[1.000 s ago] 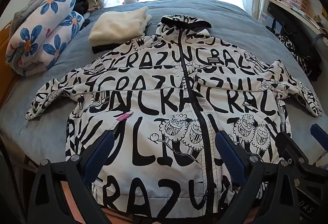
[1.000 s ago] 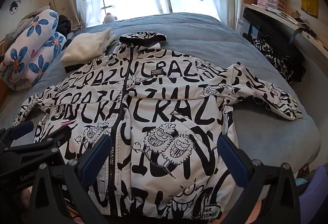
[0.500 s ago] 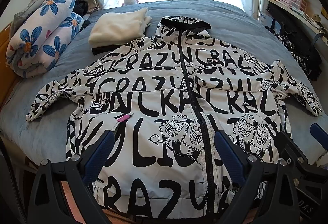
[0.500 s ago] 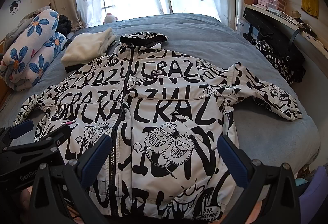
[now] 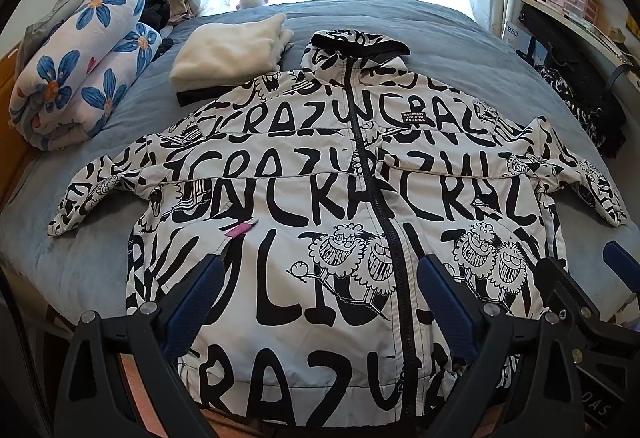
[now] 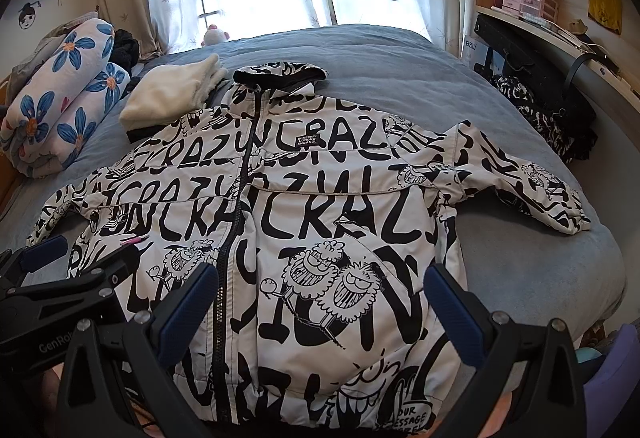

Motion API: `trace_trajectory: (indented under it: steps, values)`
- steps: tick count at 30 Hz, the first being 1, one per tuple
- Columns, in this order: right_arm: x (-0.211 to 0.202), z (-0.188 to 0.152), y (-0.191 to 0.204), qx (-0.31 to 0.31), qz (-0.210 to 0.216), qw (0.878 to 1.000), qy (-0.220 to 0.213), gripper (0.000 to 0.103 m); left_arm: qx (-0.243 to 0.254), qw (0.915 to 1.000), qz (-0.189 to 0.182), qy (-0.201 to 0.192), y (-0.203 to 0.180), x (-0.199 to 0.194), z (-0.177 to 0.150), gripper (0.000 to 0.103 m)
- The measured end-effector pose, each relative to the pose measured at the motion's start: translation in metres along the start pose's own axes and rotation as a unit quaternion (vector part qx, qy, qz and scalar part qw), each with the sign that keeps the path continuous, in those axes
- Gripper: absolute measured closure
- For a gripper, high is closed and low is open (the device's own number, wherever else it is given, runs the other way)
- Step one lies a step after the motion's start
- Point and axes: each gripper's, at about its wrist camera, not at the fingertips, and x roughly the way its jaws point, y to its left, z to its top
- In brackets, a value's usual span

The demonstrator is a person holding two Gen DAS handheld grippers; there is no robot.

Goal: Fold large clothes

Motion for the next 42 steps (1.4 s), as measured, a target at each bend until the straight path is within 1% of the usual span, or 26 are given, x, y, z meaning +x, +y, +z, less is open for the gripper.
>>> trace_trajectory:
  steps: [18,42]
  values:
    - [0.0017,-0.0011,-0.0002,0.0,0.0,1.0,0.001,0.0,0.0,1.0,-0.001,0.007,0.0014,0.0004,0.0043,0.008]
    - [0.0032,-0.0021,0.0003,0.001,0.0,1.0,0.001,0.0,0.001,1.0,0.0,0.005,0.0007,0.0005,0.0029,0.008]
